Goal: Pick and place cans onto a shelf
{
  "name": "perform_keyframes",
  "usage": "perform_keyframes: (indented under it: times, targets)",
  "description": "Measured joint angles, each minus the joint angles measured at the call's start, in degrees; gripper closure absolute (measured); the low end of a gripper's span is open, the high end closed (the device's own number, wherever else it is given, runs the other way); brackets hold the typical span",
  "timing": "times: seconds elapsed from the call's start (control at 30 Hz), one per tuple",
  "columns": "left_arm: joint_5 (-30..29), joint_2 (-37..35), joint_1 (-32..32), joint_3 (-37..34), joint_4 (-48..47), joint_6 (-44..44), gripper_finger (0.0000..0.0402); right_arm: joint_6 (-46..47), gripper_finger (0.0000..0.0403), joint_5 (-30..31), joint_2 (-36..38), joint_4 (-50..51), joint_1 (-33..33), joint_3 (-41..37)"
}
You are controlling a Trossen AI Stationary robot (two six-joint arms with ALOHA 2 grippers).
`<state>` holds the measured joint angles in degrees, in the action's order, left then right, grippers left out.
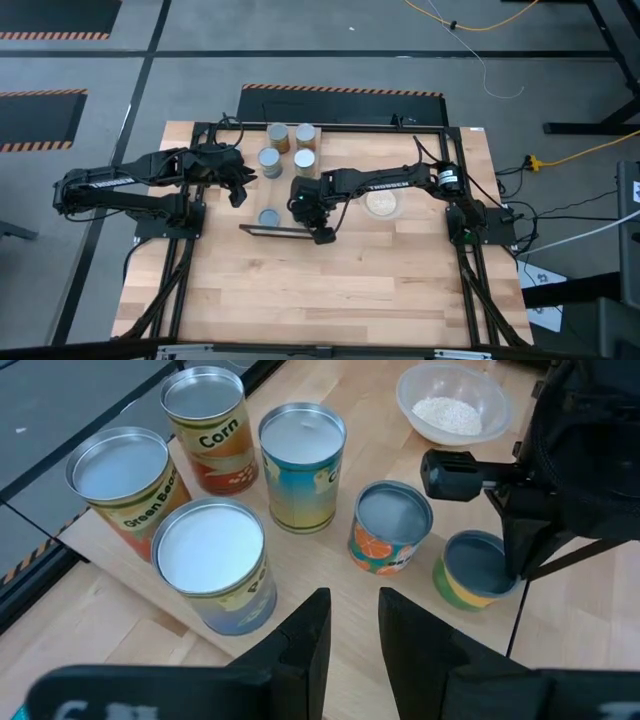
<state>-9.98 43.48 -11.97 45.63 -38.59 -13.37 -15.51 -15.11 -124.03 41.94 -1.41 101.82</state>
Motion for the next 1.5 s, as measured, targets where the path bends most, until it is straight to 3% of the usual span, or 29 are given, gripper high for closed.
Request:
perform_keyframes:
  times: [0.43, 0.83, 1.3, 1.4, 1.5]
  targets:
    - [0.00, -0.01, -0.01, -0.02, 0.01, 0.00, 0.0321, 0.01, 0.0310, 0.00, 0.00, -1.08, 0.00, 0.00]
    - [-0.46, -0.01, 0.00, -0.01, 0.02, 0.00, 0.0321, -0.04, 0.0304, -0.02, 3.25, -0.03, -0.07, 0.02]
    - [-12.53, 0.00, -0.21, -0.01, 0.06, 0.01, 0.0274, -0.08, 0.0304, -0.04, 13.35, 7.72, -0.09, 0.02]
    - [-17.36, 0.00, -1.54, -0.02, 0.30, 0.97, 0.0270, 0.02, 0.0304, -0.04, 14.68, 9.49, -0.07, 0.02]
    - [-17.97, -0.02, -4.62, -0.01, 1.35, 4.33, 0.0272, 0.47, 0.0304, -0.12, 16.17, 11.14, -0.07, 0.02]
